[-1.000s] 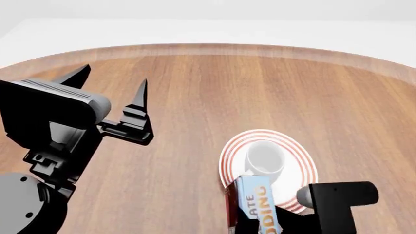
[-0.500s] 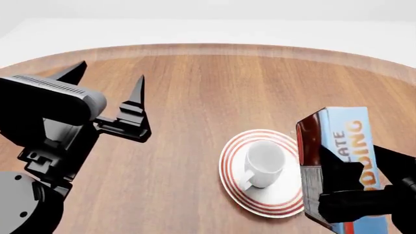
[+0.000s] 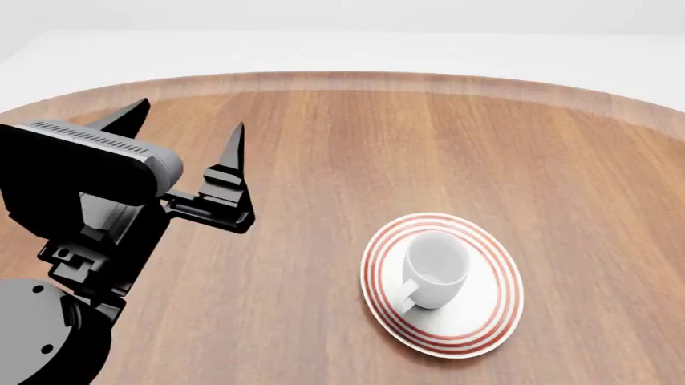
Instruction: Pick up the white mug and put it on the plate, and put the chocolate pudding to the right of the plate.
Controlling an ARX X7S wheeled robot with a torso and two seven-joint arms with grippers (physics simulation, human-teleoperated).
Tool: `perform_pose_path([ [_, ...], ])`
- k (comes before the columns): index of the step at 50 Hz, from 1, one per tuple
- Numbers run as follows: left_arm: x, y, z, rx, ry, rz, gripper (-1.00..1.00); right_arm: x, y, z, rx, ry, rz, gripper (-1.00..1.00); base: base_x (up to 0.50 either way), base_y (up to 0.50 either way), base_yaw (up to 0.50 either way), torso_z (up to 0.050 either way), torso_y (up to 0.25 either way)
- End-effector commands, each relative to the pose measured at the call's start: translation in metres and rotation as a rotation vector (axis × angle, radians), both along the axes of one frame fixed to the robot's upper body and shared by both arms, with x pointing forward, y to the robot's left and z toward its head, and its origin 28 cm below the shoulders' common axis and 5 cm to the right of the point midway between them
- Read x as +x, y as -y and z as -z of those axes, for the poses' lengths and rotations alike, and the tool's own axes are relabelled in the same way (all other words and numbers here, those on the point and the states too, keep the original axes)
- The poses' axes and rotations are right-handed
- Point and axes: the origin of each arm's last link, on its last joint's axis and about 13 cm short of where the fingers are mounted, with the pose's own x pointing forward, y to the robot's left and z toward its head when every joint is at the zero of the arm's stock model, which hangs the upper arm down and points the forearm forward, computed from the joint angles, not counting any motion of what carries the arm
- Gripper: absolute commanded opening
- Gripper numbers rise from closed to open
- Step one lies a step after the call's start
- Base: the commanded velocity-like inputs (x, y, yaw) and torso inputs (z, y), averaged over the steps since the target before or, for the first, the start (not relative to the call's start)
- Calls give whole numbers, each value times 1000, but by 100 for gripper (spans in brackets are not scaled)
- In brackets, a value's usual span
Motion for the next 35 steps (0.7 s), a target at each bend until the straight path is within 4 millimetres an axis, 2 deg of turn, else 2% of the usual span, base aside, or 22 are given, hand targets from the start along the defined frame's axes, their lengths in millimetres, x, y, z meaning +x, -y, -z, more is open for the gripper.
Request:
perform_pose_path([
  [1,3,8,-3,-7,28,44,100,46,24,-23,-91,44,32,-100,0,0,0,0,0],
  [2,3,8,-3,-5,27,46,100,51,27,-27,-98,68,77,-100,0,0,3,0,0],
  [5,4,9,-2,-5,23,43,100,61,30,-31,-101,28,26,-100,0,0,0,0,0],
  [11,5,9,0,-5,26,51,100,102,40,-41,-119,-87,-42,-100,0,0,0,0,0],
  [14,5,10,-2,-3,27,51,100,120,44,-48,-135,-107,-8,-100,0,0,0,0,0],
  [16,5,10,-1,-2,28,53,100,128,43,-48,-268,-93,-56,-100,0,0,0,0,0],
  [19,7,11,1,-3,20,53,100,142,45,-48,-345,-96,-15,-100,0,0,0,0,0],
  [21,6,11,1,-3,19,55,100,148,46,-45,-356,-192,-43,-100,0,0,0,0,0],
  [23,6,12,1,-1,20,57,100,153,48,-46,-386,-216,-33,-100,0,0,0,0,0],
  [24,7,12,1,-2,18,57,100,158,50,-49,-311,-240,-29,-100,0,0,0,0,0],
  [27,7,12,1,1,17,58,100,165,53,-55,-232,-312,-90,-100,0,0,0,0,0],
  [28,7,12,1,0,17,58,100,166,54,-55,-260,-313,-105,-100,0,0,0,0,0],
  [35,8,13,2,2,12,64,100,173,58,-54,-174,-485,-157,-100,0,0,0,0,0],
])
